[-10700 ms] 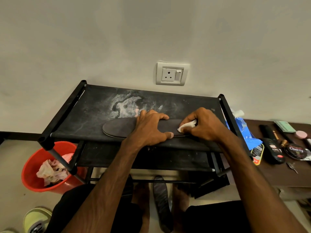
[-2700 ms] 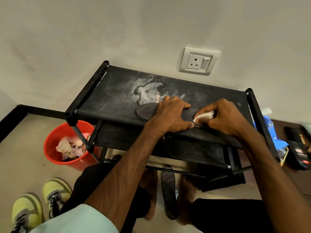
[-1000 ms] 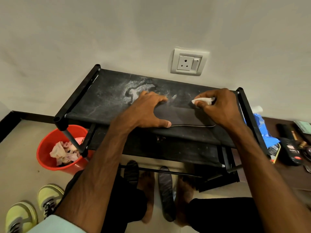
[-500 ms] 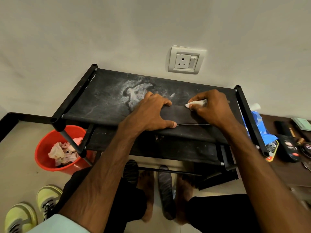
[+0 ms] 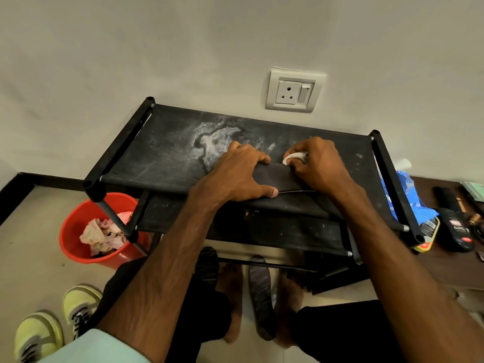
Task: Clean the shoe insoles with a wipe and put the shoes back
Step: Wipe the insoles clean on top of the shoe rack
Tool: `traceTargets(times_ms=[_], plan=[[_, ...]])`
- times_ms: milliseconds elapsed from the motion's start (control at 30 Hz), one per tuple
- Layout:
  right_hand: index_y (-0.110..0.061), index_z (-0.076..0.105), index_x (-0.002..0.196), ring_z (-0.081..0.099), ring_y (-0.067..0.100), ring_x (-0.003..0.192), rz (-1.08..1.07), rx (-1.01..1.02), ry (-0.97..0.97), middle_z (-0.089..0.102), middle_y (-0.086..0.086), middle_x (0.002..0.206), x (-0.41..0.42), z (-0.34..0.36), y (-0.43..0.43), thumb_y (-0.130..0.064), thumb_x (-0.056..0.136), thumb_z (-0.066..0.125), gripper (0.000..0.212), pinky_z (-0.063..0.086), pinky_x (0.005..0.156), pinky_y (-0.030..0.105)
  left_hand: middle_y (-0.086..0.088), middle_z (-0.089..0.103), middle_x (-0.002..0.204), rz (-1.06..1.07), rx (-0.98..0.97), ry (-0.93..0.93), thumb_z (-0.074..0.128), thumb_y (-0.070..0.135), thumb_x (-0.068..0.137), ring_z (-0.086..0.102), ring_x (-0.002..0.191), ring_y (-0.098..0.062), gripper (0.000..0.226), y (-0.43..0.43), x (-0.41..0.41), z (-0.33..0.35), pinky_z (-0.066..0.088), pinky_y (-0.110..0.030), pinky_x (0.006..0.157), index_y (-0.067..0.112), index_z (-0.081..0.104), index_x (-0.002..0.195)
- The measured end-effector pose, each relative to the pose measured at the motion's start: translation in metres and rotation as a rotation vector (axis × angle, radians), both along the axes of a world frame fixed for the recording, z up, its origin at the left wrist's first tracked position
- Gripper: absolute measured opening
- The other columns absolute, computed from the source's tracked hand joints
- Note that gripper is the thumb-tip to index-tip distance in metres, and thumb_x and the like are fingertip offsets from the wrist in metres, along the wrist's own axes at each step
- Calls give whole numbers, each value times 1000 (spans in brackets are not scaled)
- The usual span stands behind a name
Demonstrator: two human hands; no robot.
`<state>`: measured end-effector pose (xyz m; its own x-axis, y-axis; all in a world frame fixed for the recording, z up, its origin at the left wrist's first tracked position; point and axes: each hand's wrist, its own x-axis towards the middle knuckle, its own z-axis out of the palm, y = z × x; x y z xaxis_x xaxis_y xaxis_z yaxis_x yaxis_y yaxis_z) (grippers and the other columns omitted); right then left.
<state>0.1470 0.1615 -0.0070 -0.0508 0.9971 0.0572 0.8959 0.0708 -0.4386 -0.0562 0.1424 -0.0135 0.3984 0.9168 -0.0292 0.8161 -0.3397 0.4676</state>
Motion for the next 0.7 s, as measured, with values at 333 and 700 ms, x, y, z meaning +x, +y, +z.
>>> traceTargets(times_ms=[333, 700], plan=[[-30, 83, 98, 69, 4, 87, 242, -132, -11, 78, -10, 96, 14, 16, -23, -14, 86, 79, 19, 51, 75, 10, 2, 51, 138, 48, -28, -37, 82, 56, 73, 33, 132, -20, 81, -1, 3, -1, 37, -39, 108, 28, 53, 142], [-32, 82, 94, 69, 3, 88, 276, -190, 13, 78, -12, 96, 21, 22, -36, -17, 85, 82, 17, 56, 81, 20, 3, 51, 138, 55, -45, -63, 82, 56, 72, 32, 131, -19, 81, -1, 2, 1, 38, -40, 108, 27, 53, 142]])
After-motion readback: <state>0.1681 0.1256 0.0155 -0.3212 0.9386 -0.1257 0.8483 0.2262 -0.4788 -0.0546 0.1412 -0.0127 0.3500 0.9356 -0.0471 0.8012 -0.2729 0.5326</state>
